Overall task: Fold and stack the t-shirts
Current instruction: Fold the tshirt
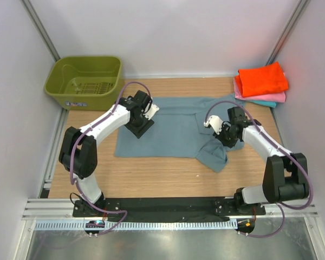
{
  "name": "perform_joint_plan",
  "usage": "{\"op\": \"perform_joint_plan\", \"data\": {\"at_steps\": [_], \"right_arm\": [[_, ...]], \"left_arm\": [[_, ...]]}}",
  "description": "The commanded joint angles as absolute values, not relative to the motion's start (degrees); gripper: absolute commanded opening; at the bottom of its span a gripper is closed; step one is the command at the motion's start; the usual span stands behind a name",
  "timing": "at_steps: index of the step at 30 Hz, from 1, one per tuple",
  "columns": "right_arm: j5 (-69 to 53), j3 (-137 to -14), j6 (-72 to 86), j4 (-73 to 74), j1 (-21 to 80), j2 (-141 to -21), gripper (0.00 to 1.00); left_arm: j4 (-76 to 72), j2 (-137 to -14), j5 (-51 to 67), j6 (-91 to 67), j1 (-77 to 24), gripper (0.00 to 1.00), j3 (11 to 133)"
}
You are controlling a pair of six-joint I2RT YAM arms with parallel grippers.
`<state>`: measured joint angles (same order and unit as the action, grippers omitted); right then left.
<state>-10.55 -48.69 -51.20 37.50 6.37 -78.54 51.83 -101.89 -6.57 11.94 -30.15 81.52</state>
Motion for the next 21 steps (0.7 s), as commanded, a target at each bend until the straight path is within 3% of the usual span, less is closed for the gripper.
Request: {"op": "perform_joint_plan", "data": {"at_steps": [1,3,6,13,21], "right_arm": [[-10.55,-53.17,-45.1,30.34,6.59,-81.29,0.29],[-10.11,-55.28,-40.98,29.62,5.89,-81.13,0.36],[-10.89,-57.21,-35.97,30.76,3.27,-78.58,0.38],[-16.86,-61.17,-29.53,47.61,-4.74,-78.92,0.38],[-31.71,-64.33,-39.71,68.63,-8.87,-84.19,0.33]], "left_arm": [[50.62,-102.04,-5.8,11.07,-30.41,0.63,83.67],[50.71,-102.04,-5.8,11.07,-30.41,0.62,83.85],[50.54,-101.87,-6.06,11.07,-30.41,0.62,83.67],[50.36,-102.57,-5.45,10.81,-30.41,0.62,83.76],[50.98,-103.45,-4.92,10.81,-30.41,0.62,85.34]]}}
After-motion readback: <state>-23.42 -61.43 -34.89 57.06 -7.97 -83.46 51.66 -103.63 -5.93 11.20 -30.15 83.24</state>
